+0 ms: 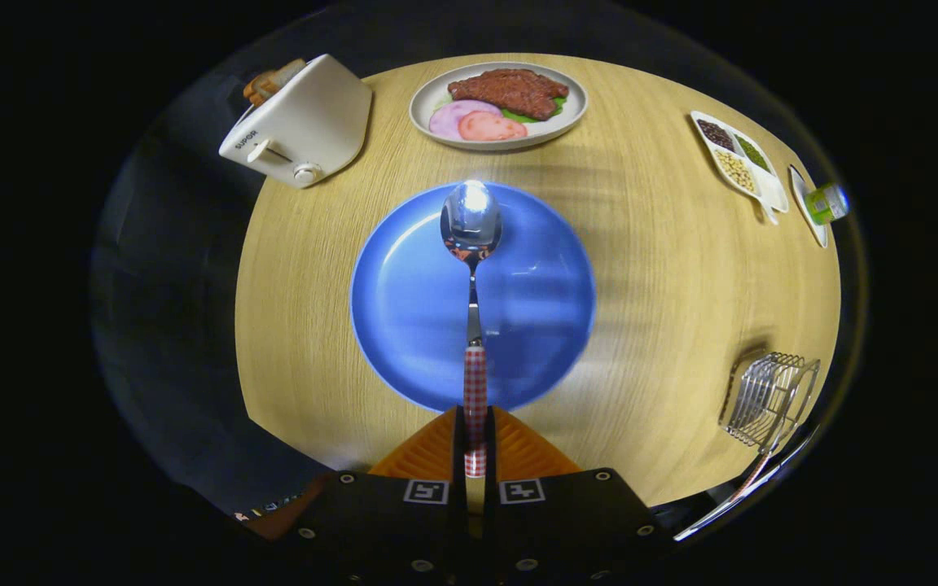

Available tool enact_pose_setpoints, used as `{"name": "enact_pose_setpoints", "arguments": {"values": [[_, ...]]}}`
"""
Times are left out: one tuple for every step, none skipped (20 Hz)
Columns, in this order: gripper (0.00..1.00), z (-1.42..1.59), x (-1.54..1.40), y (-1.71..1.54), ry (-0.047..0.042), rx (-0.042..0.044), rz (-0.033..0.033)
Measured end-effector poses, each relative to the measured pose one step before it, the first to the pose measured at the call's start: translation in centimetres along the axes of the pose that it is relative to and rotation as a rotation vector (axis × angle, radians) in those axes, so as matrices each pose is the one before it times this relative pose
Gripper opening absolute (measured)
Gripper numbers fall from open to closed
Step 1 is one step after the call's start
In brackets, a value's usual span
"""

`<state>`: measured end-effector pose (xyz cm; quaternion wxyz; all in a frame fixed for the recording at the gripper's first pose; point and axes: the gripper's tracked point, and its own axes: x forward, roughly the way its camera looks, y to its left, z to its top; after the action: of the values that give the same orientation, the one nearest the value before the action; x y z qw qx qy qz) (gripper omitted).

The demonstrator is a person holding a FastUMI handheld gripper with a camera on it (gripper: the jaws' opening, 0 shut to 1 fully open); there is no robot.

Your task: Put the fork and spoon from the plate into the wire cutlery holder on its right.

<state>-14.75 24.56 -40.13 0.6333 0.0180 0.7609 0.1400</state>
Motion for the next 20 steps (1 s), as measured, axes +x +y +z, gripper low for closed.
{"name": "enact_pose_setpoints", "arguments": {"values": [[0.08, -0.160, -1.134, -1.011, -0.01480, 0.00727, -0.00117], [0.08, -0.278, -1.114, -1.145, -0.01392, 0.00817, -0.00648], [0.08, -0.294, -1.146, -1.158, -0.01180, 0.00424, -0.00578], [0.08, -0.097, -1.047, -1.047, -0.01531, 0.00456, -0.00749], [0.08, 0.070, -0.994, -1.664, -0.01570, 0.00542, -0.00884], [0.08, -0.105, -0.947, -1.116, -0.01125, 0.00785, -0.01112], [0.08, -0.188, -0.907, -0.975, -0.01050, 0.00617, -0.00662], [0.08, -0.244, -0.890, -1.153, -0.01022, 0.00963, -0.00849], [0.08, -0.330, -0.902, -1.047, -0.00566, 0.01036, -0.00541], [0.08, -0.477, -0.922, -1.071, -0.00281, 0.00921, -0.00402], [0.08, -0.397, -0.723, -1.133, -0.00235, 0.00858, -0.00941], [0.08, -0.362, -0.518, -1.188, -0.00349, 0.00684, -0.01764], [0.08, -0.377, -0.503, -1.374, -0.00368, 0.00886, -0.01732], [0.08, -0.377, -0.450, -1.254, 0.00117, 0.01195, -0.01283], [0.08, -0.612, -0.491, -1.339, 0.01055, 0.01358, -0.01405], [0.08, -0.607, -0.206, -1.314, 0.00988, 0.01615, -0.01453], [0.08, -0.785, -0.143, -1.647, 0.01811, 0.01378, -0.01979], [0.08, -0.442, -0.256, -1.659, 0.01377, 0.01236, -0.01445], [0.08, -0.377, 0.000, -1.248, 0.01056, 0.01054, -0.01093], [0.08, -0.447, 0.052, -1.049, 0.01415, 0.00482, -0.00658]]}}
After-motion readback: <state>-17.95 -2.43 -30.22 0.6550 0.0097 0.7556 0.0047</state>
